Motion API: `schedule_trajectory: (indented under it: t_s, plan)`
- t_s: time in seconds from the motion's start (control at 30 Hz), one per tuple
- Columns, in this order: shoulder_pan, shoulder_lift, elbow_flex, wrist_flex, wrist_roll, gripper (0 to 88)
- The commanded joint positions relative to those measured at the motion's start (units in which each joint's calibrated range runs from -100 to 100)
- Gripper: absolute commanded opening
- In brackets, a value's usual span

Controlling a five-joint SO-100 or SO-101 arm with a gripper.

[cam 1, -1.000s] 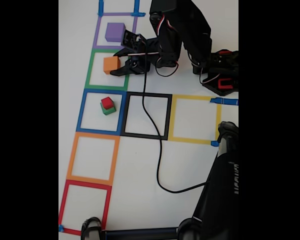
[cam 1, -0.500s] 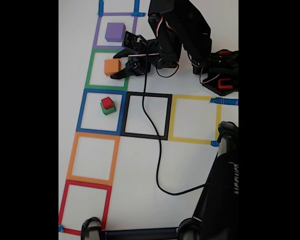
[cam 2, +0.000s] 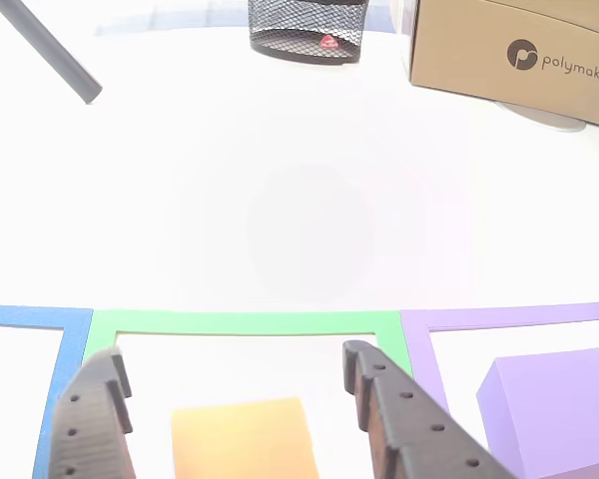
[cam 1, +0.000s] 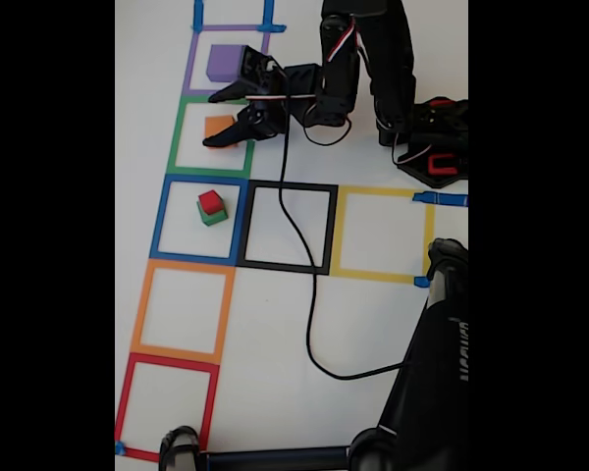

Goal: Tower of hanoi

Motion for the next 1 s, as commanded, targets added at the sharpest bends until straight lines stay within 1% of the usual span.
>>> schedule_trajectory:
  t_s: [0.0, 0.03, 0.23, 0.43, 0.6, 0.73, 0.8, 0.97]
  plan:
    - [-0.4, -15.2, 0.5, 13.9, 0.4, 9.3]
    - [-0.5, -18.9, 0.6, 18.1, 0.4, 7.4]
    - [-1.2, -39.8, 0.4, 45.9, 0.4, 4.0]
    - [-4.3, -55.8, -9.5, 78.1, 0.4, 2.8]
    - [-9.4, -61.3, -24.5, 99.6, 0.4, 2.6]
    - [-13.4, -60.8, -40.3, 116.0, 0.4, 1.8]
    - [-14.9, -59.9, -47.6, 122.7, 0.4, 1.5]
    - [-18.1, -58.3, -61.6, 134.7, 0.4, 1.3]
